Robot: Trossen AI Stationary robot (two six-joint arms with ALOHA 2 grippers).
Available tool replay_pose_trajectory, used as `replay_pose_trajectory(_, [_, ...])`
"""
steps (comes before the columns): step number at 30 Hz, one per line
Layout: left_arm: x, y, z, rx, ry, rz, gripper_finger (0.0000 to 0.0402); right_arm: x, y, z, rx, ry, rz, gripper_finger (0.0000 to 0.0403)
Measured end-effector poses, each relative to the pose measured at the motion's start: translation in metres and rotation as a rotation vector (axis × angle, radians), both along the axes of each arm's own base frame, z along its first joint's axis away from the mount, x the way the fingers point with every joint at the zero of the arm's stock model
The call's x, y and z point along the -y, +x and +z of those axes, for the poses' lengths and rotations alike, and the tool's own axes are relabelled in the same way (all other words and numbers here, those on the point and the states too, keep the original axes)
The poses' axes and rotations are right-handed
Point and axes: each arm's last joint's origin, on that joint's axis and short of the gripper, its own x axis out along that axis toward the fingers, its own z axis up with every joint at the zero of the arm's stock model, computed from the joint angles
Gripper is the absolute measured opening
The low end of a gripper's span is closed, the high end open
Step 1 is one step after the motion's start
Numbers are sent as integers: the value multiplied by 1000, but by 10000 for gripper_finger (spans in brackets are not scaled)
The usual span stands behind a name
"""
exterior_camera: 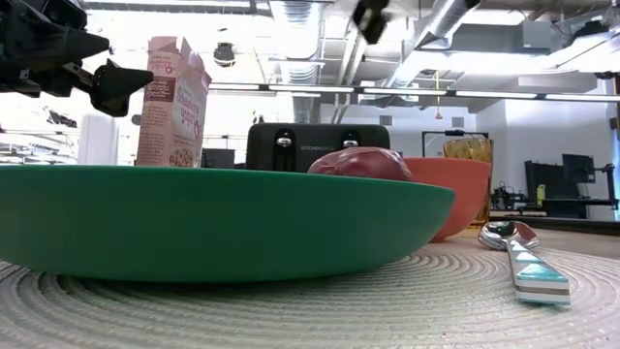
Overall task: Arrange a breakfast setting
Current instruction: Return to Home Position
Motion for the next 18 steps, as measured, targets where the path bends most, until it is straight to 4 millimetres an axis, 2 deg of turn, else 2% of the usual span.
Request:
replay_pose_trajectory(6, [0, 0, 0, 1, 0, 0, 311, 12, -41, 20, -20, -185, 8, 152])
replay_pose_trajectory(12, [0, 0, 0, 1, 0, 0, 311, 23, -85, 33, -55, -255, -20, 152])
replay_pose_trajectory(14, [0, 0, 0, 1, 0, 0, 311, 24, -101, 31, -25, -256, -38, 152])
replay_pose_trajectory(18, [0, 0, 0, 1, 0, 0, 311, 25, -137, 11, 13, -202, -115, 152])
